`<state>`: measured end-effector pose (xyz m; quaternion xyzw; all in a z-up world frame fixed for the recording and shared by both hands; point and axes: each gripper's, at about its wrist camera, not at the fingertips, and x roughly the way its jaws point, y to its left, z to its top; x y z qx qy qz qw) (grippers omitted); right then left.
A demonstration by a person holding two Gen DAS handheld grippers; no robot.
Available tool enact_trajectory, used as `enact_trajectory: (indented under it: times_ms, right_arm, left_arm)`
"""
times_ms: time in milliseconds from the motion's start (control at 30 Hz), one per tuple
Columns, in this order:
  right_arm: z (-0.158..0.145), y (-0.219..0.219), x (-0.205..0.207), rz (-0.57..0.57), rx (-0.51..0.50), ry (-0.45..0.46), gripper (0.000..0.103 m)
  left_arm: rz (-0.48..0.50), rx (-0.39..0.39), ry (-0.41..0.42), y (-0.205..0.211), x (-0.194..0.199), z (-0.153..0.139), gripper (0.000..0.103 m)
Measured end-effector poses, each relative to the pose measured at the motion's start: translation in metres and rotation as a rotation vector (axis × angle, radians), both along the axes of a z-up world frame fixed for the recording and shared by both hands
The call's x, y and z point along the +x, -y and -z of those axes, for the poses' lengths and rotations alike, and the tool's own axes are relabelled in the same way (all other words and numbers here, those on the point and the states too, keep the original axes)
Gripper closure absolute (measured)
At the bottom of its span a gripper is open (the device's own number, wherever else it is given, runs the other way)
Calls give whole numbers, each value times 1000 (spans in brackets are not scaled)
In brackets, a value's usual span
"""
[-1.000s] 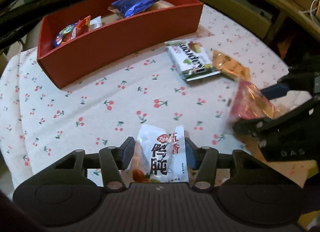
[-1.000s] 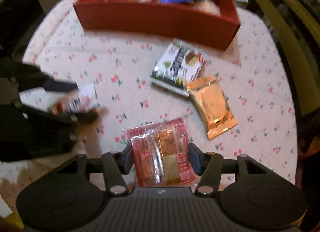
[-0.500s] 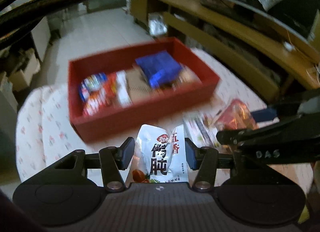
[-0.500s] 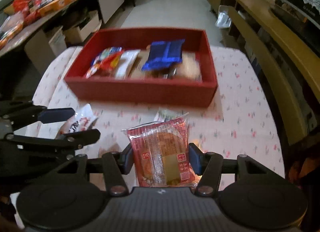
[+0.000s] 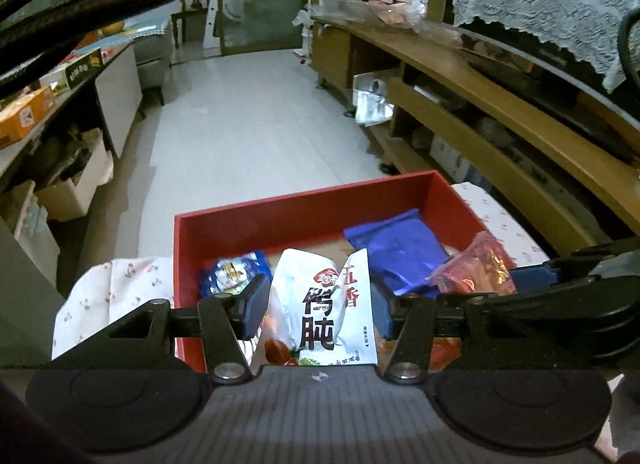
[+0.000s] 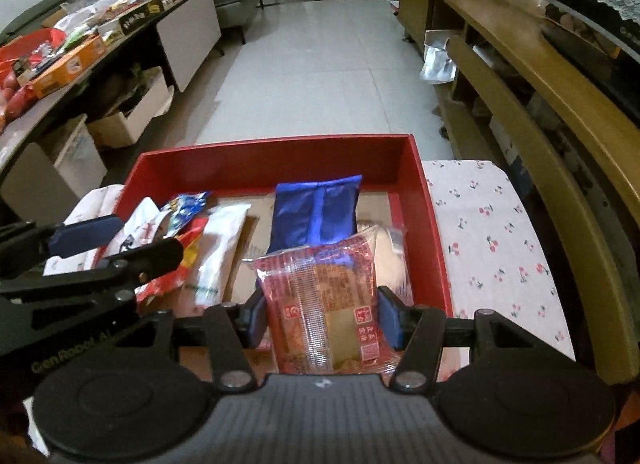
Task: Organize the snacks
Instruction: 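Carry both packs over the red tray and lower them inside, then open both tools and withdraw them from the red tray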
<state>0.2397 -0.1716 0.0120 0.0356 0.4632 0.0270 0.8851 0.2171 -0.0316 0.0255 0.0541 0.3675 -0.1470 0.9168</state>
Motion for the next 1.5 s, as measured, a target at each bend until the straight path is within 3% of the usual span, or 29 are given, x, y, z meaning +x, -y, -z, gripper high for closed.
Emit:
enact_trajectory:
  times_ms: [267,1067,1233,1500]
  right_arm:
    - [7,-1,19,9,-18,10,31]
    - [22,-6,37,17,-69,50,31]
    - [23,-2,38,16,-63,51,31]
    - [14,5,37,43,-63,88,26]
  left_arm:
    - [-32,22,-26,0,18,18,43]
    - [-65,85,-15,9,28,32,41]
    - [-67,83,-3,9,26,29,30]
    - [-73,83,16,8,24,24,25]
